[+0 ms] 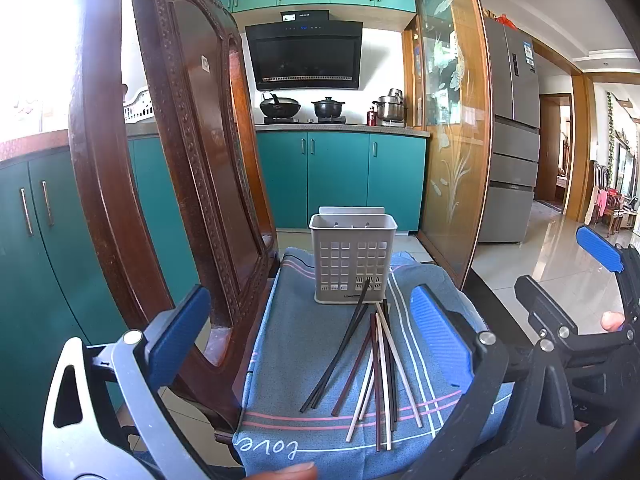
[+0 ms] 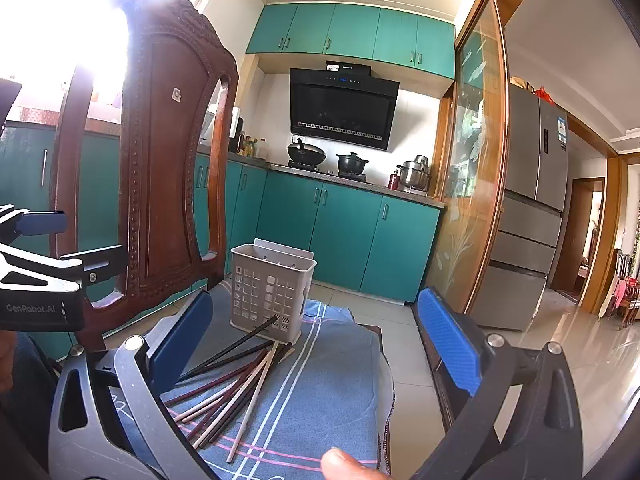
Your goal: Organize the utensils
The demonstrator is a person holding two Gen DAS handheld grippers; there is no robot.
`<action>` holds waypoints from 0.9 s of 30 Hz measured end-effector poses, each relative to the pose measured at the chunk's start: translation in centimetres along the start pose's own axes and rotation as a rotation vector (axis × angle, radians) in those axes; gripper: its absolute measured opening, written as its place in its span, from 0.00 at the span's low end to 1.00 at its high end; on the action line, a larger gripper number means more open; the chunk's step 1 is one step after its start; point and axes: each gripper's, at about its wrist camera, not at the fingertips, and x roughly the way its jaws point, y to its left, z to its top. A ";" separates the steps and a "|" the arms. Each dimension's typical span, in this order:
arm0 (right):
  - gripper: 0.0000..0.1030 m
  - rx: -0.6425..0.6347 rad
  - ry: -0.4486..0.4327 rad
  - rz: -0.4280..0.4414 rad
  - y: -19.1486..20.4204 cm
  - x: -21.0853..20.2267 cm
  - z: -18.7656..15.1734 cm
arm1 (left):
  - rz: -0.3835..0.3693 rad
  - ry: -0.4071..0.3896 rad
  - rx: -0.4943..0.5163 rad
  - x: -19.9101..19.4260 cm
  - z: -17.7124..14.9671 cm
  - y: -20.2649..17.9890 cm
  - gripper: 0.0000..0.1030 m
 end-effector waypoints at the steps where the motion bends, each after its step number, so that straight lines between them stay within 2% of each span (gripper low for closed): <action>1: 0.97 0.001 -0.001 0.000 -0.2 -0.1 -0.1 | 0.000 0.000 -0.001 0.0 0.0 0.0 0.97; 27: 0.97 0.003 -0.007 0.002 -0.4 -0.5 0.4 | 0.000 0.008 -0.006 0.4 0.2 0.0 0.97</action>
